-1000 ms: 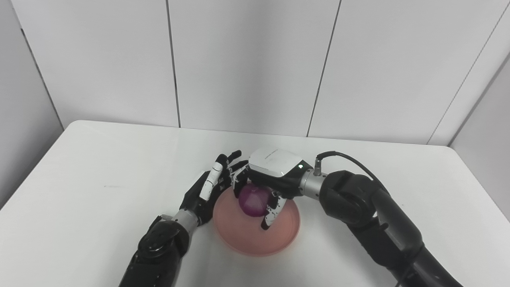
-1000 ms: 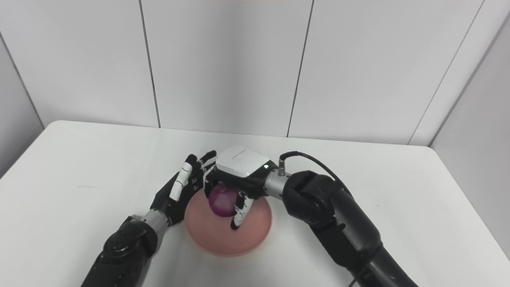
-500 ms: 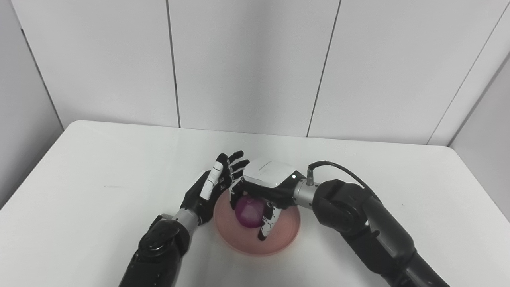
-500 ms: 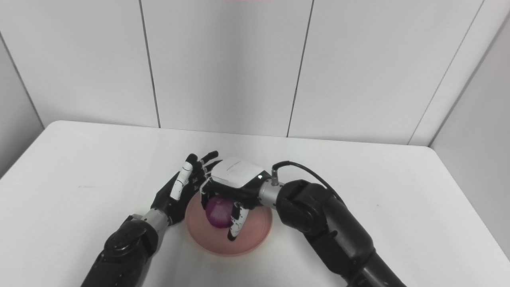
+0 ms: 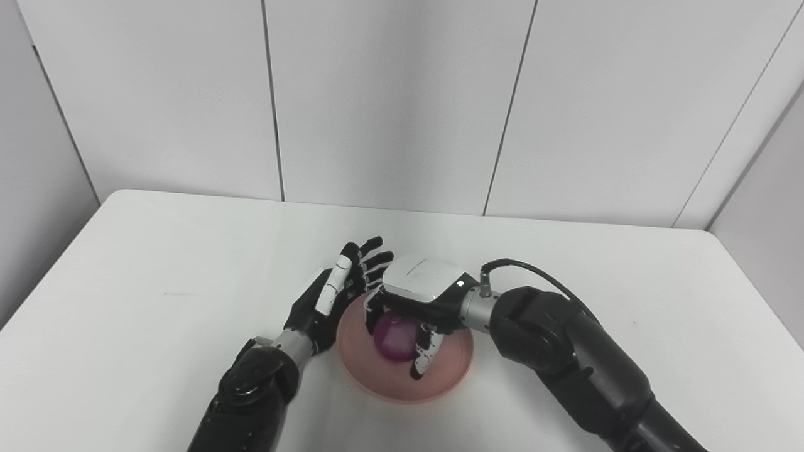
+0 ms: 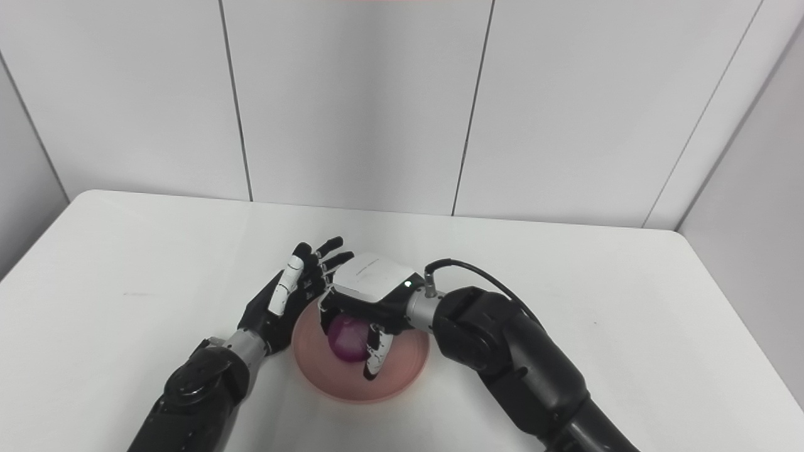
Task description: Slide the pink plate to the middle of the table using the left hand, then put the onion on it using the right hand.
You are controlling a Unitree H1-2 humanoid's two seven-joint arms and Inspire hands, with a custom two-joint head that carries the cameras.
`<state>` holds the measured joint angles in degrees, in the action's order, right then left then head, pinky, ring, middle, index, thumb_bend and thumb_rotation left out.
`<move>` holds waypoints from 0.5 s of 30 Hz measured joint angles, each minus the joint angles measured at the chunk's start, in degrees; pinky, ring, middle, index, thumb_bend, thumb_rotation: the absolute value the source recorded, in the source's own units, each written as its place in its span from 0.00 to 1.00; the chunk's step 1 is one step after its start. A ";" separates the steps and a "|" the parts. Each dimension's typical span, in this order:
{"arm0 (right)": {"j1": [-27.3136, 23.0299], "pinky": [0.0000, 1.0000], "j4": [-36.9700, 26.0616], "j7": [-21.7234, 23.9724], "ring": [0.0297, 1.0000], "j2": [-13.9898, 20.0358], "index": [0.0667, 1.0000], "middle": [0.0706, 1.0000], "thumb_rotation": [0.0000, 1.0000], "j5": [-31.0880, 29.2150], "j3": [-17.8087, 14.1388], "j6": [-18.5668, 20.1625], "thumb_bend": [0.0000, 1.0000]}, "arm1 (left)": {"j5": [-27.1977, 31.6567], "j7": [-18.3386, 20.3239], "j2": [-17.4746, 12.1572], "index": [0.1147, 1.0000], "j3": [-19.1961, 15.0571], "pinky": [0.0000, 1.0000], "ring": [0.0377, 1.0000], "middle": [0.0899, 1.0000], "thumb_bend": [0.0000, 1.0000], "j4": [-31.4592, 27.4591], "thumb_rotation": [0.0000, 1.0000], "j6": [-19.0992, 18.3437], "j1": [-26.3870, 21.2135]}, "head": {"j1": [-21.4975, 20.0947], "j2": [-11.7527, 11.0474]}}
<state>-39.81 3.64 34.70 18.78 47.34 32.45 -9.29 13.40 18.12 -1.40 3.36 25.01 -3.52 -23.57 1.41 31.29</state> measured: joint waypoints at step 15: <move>-0.18 0.44 -0.92 1.58 0.54 1.41 0.65 0.64 0.43 -2.38 -1.56 0.00 1.00 | 0.00 0.00 0.00 0.90 0.00 0.85 0.87 0.87 0.79 0.00 0.92 0.01 0.01 | -0.26 0.00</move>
<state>-40.00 2.73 36.28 20.19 44.96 30.90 -9.29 13.40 18.12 -1.39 3.36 25.01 -3.51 -23.56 1.14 31.29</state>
